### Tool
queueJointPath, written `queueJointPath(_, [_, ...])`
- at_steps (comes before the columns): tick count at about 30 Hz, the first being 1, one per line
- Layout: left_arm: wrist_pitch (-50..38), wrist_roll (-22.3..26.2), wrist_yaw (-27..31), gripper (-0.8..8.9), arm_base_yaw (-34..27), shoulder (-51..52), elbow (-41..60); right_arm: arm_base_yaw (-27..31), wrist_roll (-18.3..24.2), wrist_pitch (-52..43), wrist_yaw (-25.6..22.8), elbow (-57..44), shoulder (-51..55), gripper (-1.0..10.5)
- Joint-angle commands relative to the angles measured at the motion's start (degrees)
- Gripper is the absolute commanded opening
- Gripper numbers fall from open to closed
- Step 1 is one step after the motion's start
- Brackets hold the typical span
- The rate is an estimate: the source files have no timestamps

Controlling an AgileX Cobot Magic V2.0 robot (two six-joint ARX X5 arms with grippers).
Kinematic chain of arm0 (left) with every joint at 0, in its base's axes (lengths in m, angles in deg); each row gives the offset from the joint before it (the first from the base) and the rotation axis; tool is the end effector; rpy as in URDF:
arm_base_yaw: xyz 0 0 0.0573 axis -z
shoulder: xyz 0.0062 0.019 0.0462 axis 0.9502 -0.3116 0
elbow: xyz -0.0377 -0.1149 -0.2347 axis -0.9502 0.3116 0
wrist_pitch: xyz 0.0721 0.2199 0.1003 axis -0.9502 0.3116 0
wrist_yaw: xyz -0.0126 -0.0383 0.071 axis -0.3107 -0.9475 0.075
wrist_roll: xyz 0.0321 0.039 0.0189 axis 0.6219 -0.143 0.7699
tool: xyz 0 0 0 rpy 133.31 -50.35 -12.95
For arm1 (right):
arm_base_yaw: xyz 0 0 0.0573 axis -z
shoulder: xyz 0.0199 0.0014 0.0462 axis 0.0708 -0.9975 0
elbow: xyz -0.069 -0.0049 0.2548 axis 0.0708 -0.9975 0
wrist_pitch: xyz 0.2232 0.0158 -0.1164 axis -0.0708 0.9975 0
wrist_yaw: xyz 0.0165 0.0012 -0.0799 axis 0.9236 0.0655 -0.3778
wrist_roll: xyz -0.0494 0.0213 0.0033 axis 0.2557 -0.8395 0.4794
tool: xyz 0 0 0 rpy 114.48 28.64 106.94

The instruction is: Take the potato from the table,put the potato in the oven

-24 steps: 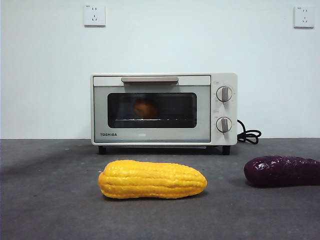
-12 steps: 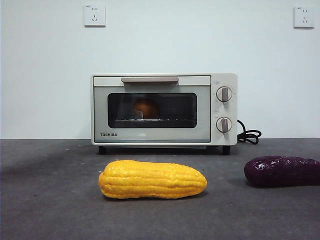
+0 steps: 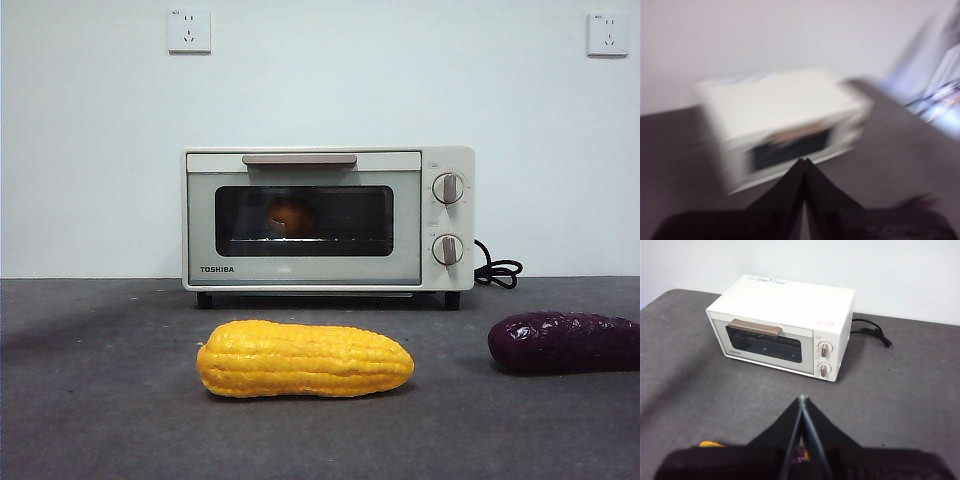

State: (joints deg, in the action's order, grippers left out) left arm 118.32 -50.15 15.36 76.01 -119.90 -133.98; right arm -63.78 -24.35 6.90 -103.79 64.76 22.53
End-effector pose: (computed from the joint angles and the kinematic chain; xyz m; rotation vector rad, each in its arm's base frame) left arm 0.1649 -0.0237 0.4490 -0.0581 0.3224 -0.4887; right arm 0.0417 0.0481 0.4839 -0.0666 0.3781 0.3154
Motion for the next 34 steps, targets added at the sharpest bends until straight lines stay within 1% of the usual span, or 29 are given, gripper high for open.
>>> queueJointPath(1, [4.2, 13.7, 12.0, -0.04, -0.4, 1.3, 1.7, -0.1, -0.1, 1.1, -0.1, -0.3, 0.1, 0.0])
queueJointPath(2, [4.1, 13.8, 14.5, -0.04, -0.6, 2.3, 3.4, -0.1, -0.1, 1.1, -0.1, -0.3, 0.1, 0.0])
queueJointPath(3, [3.6, 13.8, 15.7, -0.04, -0.9, 3.4, 5.2, -0.1, -0.1, 1.1, -0.1, -0.3, 0.1, 0.0])
queueJointPath(6, [-2.5, 13.8, 15.3, -0.04, -2.6, 9.0, 14.0, -0.1, -0.1, 1.1, -0.1, -0.3, 0.1, 0.0])
queueJointPath(9, [-12.0, 13.9, 15.2, -0.04, -3.7, 15.8, 25.3, -0.1, -0.1, 1.1, -0.1, -0.3, 0.1, 0.0])
queueJointPath(11, [-17.6, 14.8, 15.2, -0.04, -3.9, 20.4, 32.9, -0.1, -0.1, 1.1, -0.1, -0.3, 0.1, 0.0])
queueJointPath(14, [-22.0, 16.9, 15.6, -0.04, -3.9, 26.7, 42.4, -0.1, -0.1, 1.1, -0.1, -0.3, 0.1, 0.0])
queueJointPath(16, [-24.1, 17.2, 17.6, -0.04, -3.9, 30.5, 48.2, -0.1, -0.1, 1.1, -0.1, -0.3, 0.1, 0.0])
queueJointPath(19, [-27.2, 16.2, 21.1, -0.04, -3.9, 36.2, 56.7, -0.1, -0.1, 1.1, -0.1, -0.3, 0.1, 0.0])
queueJointPath(23, [-31.2, 13.5, 21.8, -0.04, -3.9, 42.8, 65.8, -0.1, -0.1, 1.1, -0.1, -0.3, 0.1, 0.0])
queueJointPath(25, [-33.2, 11.2, 21.9, -0.04, -3.9, 45.1, 69.2, -0.1, -0.1, 1.1, -0.1, -0.3, 0.1, 0.0])
queueJointPath(29, [-36.5, 5.1, 22.6, -0.04, -3.9, 48.7, 75.0, -0.1, -0.1, 1.1, -0.1, -0.3, 0.1, 0.0])
queueJointPath(34, [-39.0, 2.4, 22.6, -0.04, -3.9, 52.3, 80.5, -0.1, -0.1, 1.1, -0.1, -0.3, 0.1, 0.0])
